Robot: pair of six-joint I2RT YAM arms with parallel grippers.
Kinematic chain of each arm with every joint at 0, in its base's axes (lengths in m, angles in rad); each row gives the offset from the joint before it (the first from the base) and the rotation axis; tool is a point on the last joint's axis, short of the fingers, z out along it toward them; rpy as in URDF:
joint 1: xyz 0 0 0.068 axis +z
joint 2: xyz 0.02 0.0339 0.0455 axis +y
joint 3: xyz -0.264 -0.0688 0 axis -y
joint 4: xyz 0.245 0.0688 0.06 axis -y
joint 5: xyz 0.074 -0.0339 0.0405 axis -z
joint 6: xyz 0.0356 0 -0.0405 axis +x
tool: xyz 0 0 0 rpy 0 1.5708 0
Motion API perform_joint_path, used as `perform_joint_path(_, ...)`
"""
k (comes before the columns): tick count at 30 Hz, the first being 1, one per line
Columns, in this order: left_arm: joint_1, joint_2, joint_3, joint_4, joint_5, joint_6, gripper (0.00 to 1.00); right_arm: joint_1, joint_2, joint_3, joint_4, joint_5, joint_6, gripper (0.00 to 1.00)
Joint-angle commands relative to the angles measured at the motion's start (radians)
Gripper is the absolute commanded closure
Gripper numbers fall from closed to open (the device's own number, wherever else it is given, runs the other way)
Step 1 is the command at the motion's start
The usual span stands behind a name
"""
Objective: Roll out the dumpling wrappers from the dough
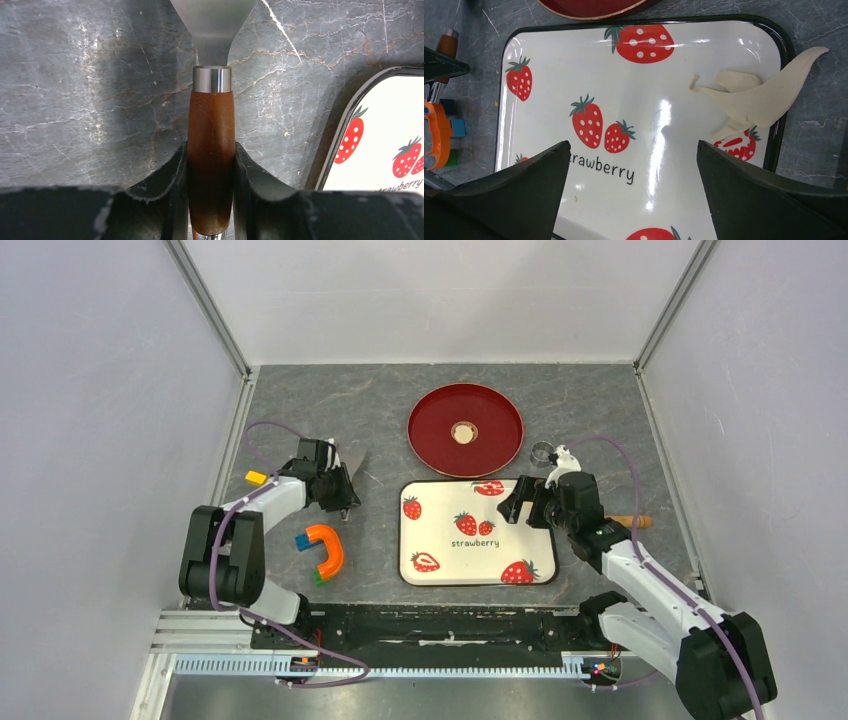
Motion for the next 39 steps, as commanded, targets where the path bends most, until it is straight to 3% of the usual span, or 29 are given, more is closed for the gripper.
perform_joint_path(1, 0.002, -0.003, 0.032, 0.009, -0.051, 0.065, 0.66, 0.001, -0.010, 0.056, -0.003, 0.021, -0.026, 0.02)
perform_joint_path(6, 0.001, -0.044, 0.039, -0.004, -0.059, 0.066, 0.49, 0.001, -0.005, 0.060, -0.003, 0.014, -0.020, 0.02)
perform_joint_path(7, 0.002, -0.054, 0.041, -0.004, -0.057, 0.064, 0.31, 0.002, -0.003, 0.058, -0.003, 0.011, -0.020, 0.02)
perform_joint_path(8, 0.002, -0.060, 0.045, -0.005, -0.055, 0.062, 0.29, 0.001, 0.000, 0.058, -0.002, 0.009, -0.019, 0.02)
perform_joint_path(18, 0.011, -0.224, -0.038, 0.165, 0.071, 0.006, 0.26, 0.001, 0.006, 0.052, 0.004, -0.002, -0.019, 0.02)
perform_joint_path(26, 0.013, -0.492, -0.188, 0.310, 0.062, 0.099, 0.26, 0.001, -0.013, 0.058, -0.017, 0.044, -0.061, 0.02)
perform_joint_path(33, 0.011, -0.778, -0.374, 0.466, -0.035, 0.163, 0.26, 0.001, -0.077, 0.056, -0.035, 0.205, -0.165, 0.02)
perform_joint_path(39, 0.011, -0.827, -0.425, 0.484, -0.130, 0.241, 0.26, 0.001, -0.170, -0.007, 0.060, 0.347, -0.278, 0.02)
